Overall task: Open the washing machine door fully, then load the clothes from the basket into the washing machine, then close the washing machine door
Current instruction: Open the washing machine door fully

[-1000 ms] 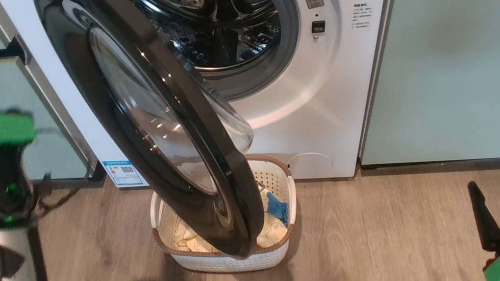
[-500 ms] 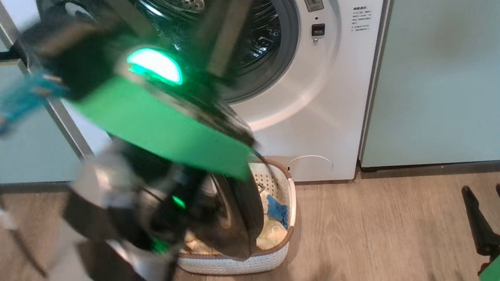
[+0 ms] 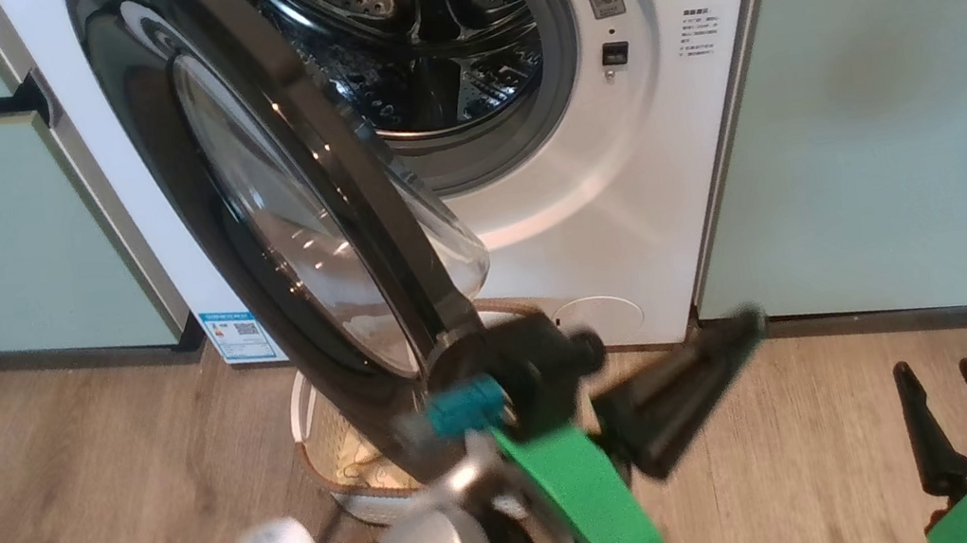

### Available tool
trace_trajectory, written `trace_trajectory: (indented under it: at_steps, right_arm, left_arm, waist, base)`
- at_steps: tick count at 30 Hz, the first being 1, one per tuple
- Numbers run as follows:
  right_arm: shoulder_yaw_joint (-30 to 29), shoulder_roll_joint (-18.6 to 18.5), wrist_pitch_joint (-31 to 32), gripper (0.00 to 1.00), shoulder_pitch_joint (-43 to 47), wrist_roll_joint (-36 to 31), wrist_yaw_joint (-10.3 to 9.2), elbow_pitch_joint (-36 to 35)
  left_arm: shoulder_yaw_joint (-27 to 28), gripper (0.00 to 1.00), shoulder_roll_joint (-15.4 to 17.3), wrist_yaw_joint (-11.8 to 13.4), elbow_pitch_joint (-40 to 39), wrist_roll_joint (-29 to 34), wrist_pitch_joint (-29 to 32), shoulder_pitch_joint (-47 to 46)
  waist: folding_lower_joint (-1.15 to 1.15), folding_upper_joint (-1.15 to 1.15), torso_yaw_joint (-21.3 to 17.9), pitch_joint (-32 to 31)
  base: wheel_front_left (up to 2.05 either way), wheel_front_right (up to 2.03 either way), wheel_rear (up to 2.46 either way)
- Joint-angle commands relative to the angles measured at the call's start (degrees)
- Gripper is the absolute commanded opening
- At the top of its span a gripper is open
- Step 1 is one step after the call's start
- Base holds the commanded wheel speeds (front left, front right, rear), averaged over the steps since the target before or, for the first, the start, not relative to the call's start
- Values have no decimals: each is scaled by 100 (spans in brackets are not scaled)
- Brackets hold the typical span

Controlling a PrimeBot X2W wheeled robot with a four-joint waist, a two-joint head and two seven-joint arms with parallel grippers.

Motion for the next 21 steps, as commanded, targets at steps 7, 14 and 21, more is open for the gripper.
trace_trajectory:
  at_steps: [7, 14, 21]
  right_arm:
    - [52, -92, -55, 100, -148, 36, 2, -158]
    - [73, -95, -55, 100, -165, 29, 2, -150]
    - [124, -104, -55, 100, -197, 46, 2, -144]
  left_arm:
    - [-346, 0, 168, -51, 432, 708, -503, 234]
    - [-503, 0, 240, 11, 1292, 1220, -1110, 310]
    - [-449, 0, 169, 62, 2218, 1265, -1663, 310]
  waist:
    - [0, 0, 66, 17]
    - [0, 0, 110, 19]
    - [0, 0, 89, 61]
  base:
    - [0, 0, 0]
    - [0, 0, 0]
    - [0, 0, 0]
